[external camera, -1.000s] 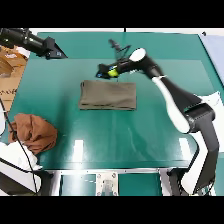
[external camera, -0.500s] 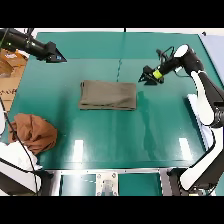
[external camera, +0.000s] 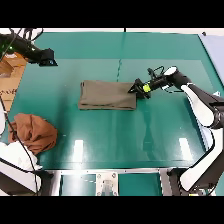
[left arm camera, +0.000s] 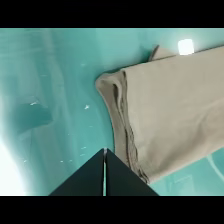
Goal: Fold the shirts.
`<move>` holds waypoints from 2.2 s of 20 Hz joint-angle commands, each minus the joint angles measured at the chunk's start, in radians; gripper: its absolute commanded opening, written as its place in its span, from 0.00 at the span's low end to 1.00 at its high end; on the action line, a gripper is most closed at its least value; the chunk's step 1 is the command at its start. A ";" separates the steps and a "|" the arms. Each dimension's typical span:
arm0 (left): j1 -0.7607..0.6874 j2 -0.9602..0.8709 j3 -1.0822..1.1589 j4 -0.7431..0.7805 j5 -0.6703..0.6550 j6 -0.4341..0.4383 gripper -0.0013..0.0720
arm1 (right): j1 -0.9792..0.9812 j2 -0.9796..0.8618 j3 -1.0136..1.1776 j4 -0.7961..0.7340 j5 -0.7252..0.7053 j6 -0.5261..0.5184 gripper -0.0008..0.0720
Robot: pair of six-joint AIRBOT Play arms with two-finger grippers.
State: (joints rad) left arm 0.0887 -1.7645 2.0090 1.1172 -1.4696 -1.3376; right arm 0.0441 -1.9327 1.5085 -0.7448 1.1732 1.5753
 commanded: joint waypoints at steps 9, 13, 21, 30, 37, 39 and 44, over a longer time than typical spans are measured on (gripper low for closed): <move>0.001 0.000 -0.001 0.039 0.009 -0.048 0.06 | -0.047 0.141 0.266 0.148 -0.022 -0.070 0.03; 0.001 0.000 -0.001 0.039 0.000 -0.050 0.06 | -0.268 0.283 0.354 0.139 0.023 -0.005 0.03; 0.000 0.000 -0.001 0.039 -0.006 -0.050 0.06 | -0.801 0.366 0.373 0.103 0.139 0.018 0.03; 0.000 0.000 -0.001 0.034 -0.024 -0.050 0.06 | -1.053 0.367 0.373 0.070 0.291 0.019 0.03; 0.001 0.000 -0.001 0.034 -0.061 -0.050 0.06 | -1.069 0.476 0.372 -0.318 0.510 0.274 0.03; 0.000 0.000 -0.001 0.030 -0.061 -0.050 0.06 | -1.069 0.515 0.363 -0.441 0.547 0.333 0.03; 0.000 0.000 -0.001 0.027 -0.063 -0.050 0.06 | -1.069 0.545 0.184 -0.597 0.608 0.355 0.03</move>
State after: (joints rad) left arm 0.0887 -1.7645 2.0087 1.1465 -1.5299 -1.3880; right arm -1.0245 -1.4063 1.7874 -1.2179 1.7260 1.8961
